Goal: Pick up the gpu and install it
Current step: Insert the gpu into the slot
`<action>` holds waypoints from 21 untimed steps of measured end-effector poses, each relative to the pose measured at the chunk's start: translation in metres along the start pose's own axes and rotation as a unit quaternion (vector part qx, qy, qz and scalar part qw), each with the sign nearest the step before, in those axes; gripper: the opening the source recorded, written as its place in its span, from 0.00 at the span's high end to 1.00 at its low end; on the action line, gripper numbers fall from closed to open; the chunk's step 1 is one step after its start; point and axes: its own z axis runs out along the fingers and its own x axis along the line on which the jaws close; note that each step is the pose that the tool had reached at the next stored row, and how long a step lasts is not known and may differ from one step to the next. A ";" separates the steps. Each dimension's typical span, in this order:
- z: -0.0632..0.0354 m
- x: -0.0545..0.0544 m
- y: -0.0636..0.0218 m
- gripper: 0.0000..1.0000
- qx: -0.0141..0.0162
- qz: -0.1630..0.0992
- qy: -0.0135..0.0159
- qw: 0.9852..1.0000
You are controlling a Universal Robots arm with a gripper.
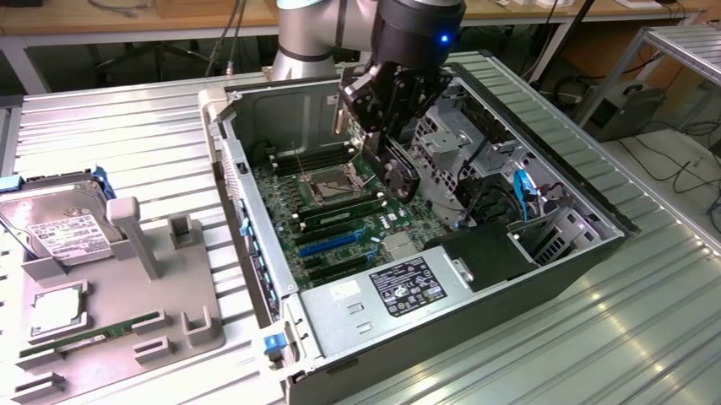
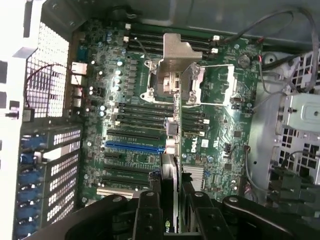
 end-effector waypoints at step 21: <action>0.0128 0.000 -0.0002 0.74 0.001 -0.221 0.003 0.975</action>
